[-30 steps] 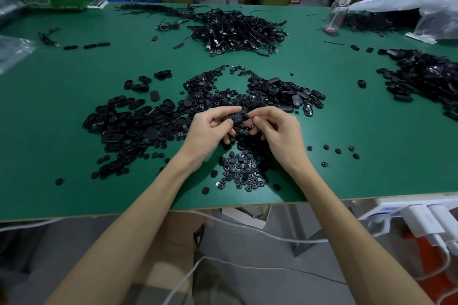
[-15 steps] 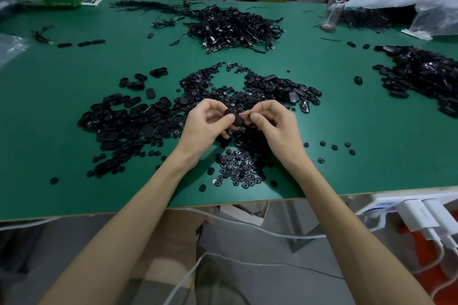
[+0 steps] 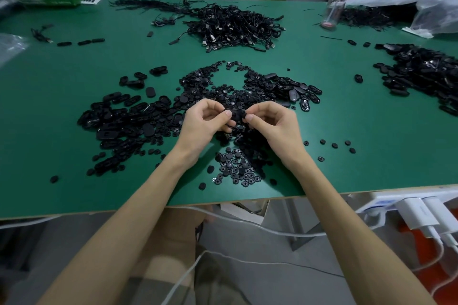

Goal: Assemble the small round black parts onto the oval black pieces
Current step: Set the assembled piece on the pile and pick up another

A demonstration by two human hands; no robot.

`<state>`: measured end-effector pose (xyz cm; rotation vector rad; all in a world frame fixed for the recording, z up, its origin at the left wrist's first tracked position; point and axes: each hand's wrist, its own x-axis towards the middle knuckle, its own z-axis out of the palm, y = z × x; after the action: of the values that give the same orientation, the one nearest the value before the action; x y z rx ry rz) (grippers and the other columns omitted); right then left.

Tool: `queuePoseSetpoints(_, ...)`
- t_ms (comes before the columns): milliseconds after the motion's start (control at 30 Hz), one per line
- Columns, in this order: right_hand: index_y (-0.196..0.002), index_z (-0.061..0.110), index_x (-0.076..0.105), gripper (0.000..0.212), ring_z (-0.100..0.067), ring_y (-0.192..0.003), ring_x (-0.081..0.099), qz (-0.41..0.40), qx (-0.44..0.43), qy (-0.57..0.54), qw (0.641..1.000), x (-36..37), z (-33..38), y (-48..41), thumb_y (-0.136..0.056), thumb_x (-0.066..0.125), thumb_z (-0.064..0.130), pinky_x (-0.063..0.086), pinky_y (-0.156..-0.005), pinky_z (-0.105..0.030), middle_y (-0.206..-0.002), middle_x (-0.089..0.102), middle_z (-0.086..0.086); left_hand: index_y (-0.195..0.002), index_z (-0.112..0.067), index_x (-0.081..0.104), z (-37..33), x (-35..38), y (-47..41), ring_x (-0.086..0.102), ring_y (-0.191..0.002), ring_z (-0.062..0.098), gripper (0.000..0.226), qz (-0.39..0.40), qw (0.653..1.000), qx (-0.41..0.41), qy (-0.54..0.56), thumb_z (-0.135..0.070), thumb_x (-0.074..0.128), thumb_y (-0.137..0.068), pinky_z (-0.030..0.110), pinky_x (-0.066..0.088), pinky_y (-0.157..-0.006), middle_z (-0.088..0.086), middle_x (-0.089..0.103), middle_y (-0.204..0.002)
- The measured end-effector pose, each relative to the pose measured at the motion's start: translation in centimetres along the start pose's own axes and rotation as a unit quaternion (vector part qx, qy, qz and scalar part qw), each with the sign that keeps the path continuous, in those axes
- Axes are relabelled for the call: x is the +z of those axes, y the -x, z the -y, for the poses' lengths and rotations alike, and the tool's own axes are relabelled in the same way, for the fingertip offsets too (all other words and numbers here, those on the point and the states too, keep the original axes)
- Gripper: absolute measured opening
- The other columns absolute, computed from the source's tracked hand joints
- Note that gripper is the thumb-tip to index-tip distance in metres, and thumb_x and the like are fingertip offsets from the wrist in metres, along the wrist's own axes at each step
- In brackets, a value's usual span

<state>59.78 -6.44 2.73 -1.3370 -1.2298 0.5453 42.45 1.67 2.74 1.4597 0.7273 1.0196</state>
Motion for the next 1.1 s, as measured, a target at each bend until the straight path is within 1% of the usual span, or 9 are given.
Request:
queuePoseSetpoints(67,-0.103,0.015,0.076,0.013,-0.015,-0.085,0.072,0.003,-0.003,0.002,1.0,-0.07,-0.02,0.03,-0.091,0.076,0.011,0.06,-0.084,-0.035,-0.087,0.077,0.002,-0.104,0.003,0.06,0.0,0.0,0.01,0.076,-0.081,0.027,0.012,-0.006,1.0,-0.006,0.012,-0.002,0.069,-0.097,0.032,0.062,-0.076,0.019,0.073,-0.09)
queuePoseSetpoints(200,-0.105,0.013,0.078,0.013,-0.026,-0.088,0.073,0.011,-0.002,-0.006,1.0,-0.06,0.1,0.04,-0.092,0.075,0.01,0.059,-0.086,-0.041,-0.09,0.078,-0.003,-0.102,0.002,0.059,-0.1,0.07,-0.06,0.078,-0.087,0.031,0.01,-0.026,0.999,-0.008,0.033,0.0,0.068,-0.097,0.032,0.062,-0.079,0.021,0.073,-0.096)
queuePoseSetpoints(333,-0.1,0.011,0.079,0.009,-0.014,-0.079,0.069,0.022,-0.006,-0.006,1.0,0.01,0.29,0.07,-0.092,0.076,0.009,0.057,-0.08,-0.032,-0.087,0.078,-0.003,-0.103,0.001,0.058,-0.26,0.08,-0.2,0.078,-0.089,0.031,0.01,-0.051,0.998,-0.014,0.04,0.0,0.066,-0.098,0.033,0.063,-0.082,0.026,0.07,-0.1)
queuePoseSetpoints(433,-0.099,0.009,0.079,0.008,-0.012,-0.074,0.068,0.033,-0.005,-0.011,0.999,-0.01,0.31,0.12,-0.091,0.077,0.01,0.056,-0.076,-0.029,-0.083,0.077,-0.001,-0.106,0.001,0.057,-0.24,0.08,-0.19,0.078,-0.09,0.031,0.012,-0.06,0.997,-0.022,0.042,-0.001,0.067,-0.098,0.035,0.062,-0.085,0.019,0.071,-0.094)
queuePoseSetpoints(633,-0.099,0.012,0.081,0.008,-0.008,-0.069,0.063,0.098,-0.003,0.025,0.995,0.36,0.13,0.17,-0.091,0.078,0.012,0.049,-0.068,-0.023,-0.077,0.076,-0.002,-0.104,0.0,0.056,-0.28,0.01,-0.27,0.076,-0.084,0.03,0.011,-0.058,0.998,-0.024,0.018,-0.002,0.066,-0.098,0.036,0.062,-0.081,0.026,0.063,-0.098)
queuePoseSetpoints(767,-0.099,0.02,0.082,0.009,-0.017,-0.064,0.055,0.112,-0.015,0.046,0.992,0.25,0.02,0.12,-0.093,0.076,0.017,0.043,-0.063,-0.034,-0.073,0.072,-0.012,-0.103,-0.001,0.056,-0.2,0.03,-0.25,0.075,-0.084,0.032,0.01,-0.058,0.998,-0.025,0.01,-0.002,0.066,-0.098,0.036,0.061,-0.079,0.024,0.066,-0.093)
queuePoseSetpoints(867,-0.096,0.019,0.082,0.008,-0.018,-0.067,0.059,0.117,-0.015,0.047,0.992,0.31,-0.02,0.1,-0.093,0.076,0.015,0.047,-0.065,-0.036,-0.076,0.073,-0.011,-0.102,-0.001,0.057,-0.1,-0.09,-0.28,0.074,-0.079,0.027,0.01,-0.058,0.998,-0.028,0.011,-0.003,0.066,-0.098,0.032,0.06,-0.076,0.018,0.069,-0.086)
queuePoseSetpoints(967,-0.096,0.014,0.08,0.006,-0.013,-0.07,0.063,0.113,-0.006,0.029,0.993,0.32,-0.02,0.09,-0.092,0.076,0.011,0.051,-0.07,-0.032,-0.079,0.075,-0.007,-0.1,-0.001,0.059,0.05,-0.13,-0.26,0.071,-0.075,0.025,0.011,-0.051,0.998,-0.03,0.008,-0.005,0.068,-0.097,0.032,0.059,-0.073,0.017,0.069,-0.082)
queuePoseSetpoints(1100,-0.098,0.005,0.076,0.006,-0.013,-0.071,0.068,0.099,0.003,-0.004,0.995,0.2,0.07,0.1,-0.092,0.075,0.007,0.054,-0.072,-0.024,-0.083,0.076,-0.007,-0.1,-0.002,0.061,0.09,-0.22,-0.25,0.071,-0.074,0.024,0.012,-0.038,0.999,-0.027,0.014,-0.007,0.07,-0.097,0.032,0.059,-0.071,0.012,0.07,-0.078)
